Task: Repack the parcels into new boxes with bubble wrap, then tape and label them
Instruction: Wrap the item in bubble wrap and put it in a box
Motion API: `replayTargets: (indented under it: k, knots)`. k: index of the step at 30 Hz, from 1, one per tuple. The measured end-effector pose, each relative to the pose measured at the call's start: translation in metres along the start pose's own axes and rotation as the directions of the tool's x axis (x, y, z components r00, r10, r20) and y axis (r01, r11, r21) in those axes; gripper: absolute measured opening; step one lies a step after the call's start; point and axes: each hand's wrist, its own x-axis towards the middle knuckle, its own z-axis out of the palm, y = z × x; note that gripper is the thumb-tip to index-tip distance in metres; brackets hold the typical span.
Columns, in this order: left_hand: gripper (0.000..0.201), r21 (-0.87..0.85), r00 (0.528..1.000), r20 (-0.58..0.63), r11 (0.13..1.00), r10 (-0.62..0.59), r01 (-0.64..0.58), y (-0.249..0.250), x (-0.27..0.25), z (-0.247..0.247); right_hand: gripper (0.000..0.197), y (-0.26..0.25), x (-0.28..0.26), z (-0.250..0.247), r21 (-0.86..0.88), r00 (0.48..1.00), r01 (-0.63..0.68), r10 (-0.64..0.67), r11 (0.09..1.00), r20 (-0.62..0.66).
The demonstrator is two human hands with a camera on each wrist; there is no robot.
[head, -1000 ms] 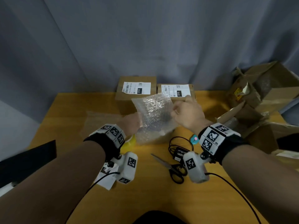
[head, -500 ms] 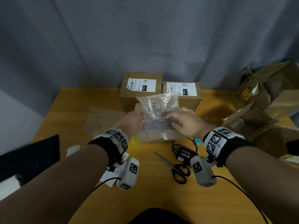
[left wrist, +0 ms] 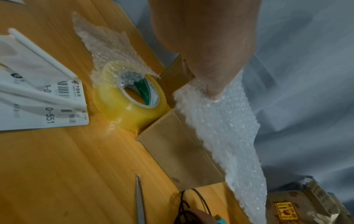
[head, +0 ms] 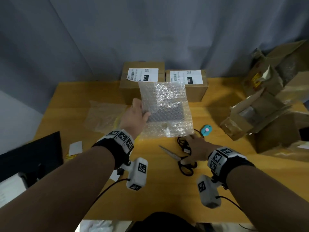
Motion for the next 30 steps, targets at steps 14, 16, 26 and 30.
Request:
replayTargets:
  k: [14, 16, 26, 30]
  knots:
    - [0.035, 0.061, 0.995, 0.031, 0.994, -0.098, 0.096, 0.004, 0.006, -0.008, 0.043, 0.029, -0.025, -0.034, 0.625, 0.944, 0.100, 0.124, 0.774, -0.306]
    - [0.062, 0.083, 0.991, 0.016, 0.988, -0.130, 0.129, 0.011, 0.006, -0.012, 0.047, 0.030, -0.042, -0.055, 0.734, 0.918, 0.144, 0.187, 0.664, -0.349]
    - [0.080, -0.183, 0.998, 0.060, 0.983, 0.037, -0.026, 0.059, 0.011, -0.051, 0.037, -0.015, -0.117, -0.167, 0.743, 0.734, 0.667, 0.122, 0.061, -0.669]
    - [0.090, -0.518, 0.921, 0.376, 0.847, 0.105, 0.115, 0.091, 0.005, -0.070, 0.029, -0.040, -0.123, -0.185, 0.755, 0.756, 0.626, -0.084, -0.197, -0.649]
